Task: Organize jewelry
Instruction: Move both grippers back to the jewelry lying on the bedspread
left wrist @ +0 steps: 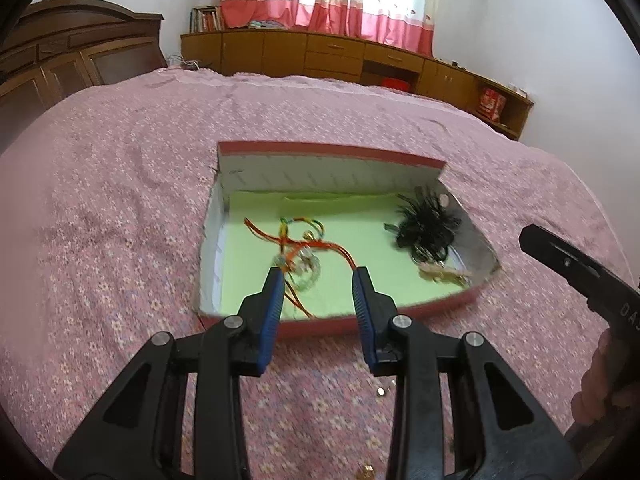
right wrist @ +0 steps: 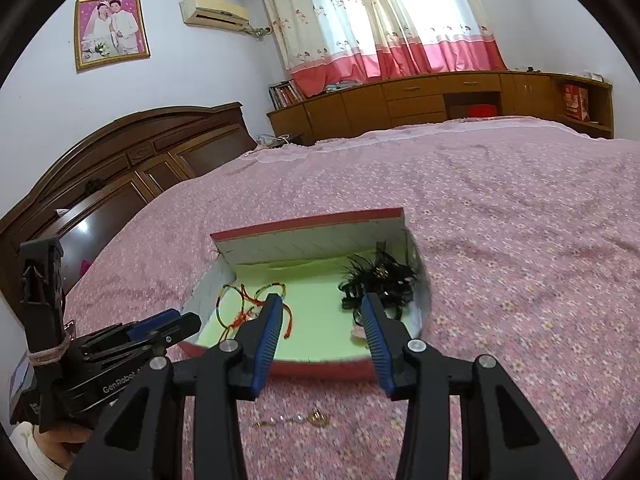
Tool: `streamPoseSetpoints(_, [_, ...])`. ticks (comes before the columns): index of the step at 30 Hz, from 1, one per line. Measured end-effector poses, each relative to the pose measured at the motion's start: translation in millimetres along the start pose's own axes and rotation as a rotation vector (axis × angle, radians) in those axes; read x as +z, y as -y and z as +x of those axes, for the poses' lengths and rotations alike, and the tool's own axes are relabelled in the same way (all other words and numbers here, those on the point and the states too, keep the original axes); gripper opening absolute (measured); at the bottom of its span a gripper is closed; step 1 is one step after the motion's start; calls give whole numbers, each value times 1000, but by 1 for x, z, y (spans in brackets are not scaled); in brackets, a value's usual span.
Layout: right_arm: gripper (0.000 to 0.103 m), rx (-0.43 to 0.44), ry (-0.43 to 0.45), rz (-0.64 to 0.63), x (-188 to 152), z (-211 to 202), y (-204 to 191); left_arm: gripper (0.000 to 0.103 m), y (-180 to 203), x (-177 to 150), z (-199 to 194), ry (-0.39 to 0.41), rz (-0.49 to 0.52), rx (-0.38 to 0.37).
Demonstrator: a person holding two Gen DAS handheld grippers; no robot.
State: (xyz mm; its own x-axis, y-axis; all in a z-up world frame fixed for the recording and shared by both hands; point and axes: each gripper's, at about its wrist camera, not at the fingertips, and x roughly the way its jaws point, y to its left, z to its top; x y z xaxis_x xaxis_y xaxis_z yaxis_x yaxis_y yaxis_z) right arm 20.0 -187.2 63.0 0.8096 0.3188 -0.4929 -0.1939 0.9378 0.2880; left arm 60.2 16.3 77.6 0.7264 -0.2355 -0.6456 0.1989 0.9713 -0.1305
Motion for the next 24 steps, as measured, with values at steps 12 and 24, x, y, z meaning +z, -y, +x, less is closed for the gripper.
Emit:
streamPoseSetpoints(12, [45, -33, -53, -9, -30, -22, 6, 27, 7, -30, -12, -86, -2, -33])
streamPoseSetpoints(24, [45, -61, -140, 17, -65, -29, 15, 27, 2, -61, -16, -172, -15, -48])
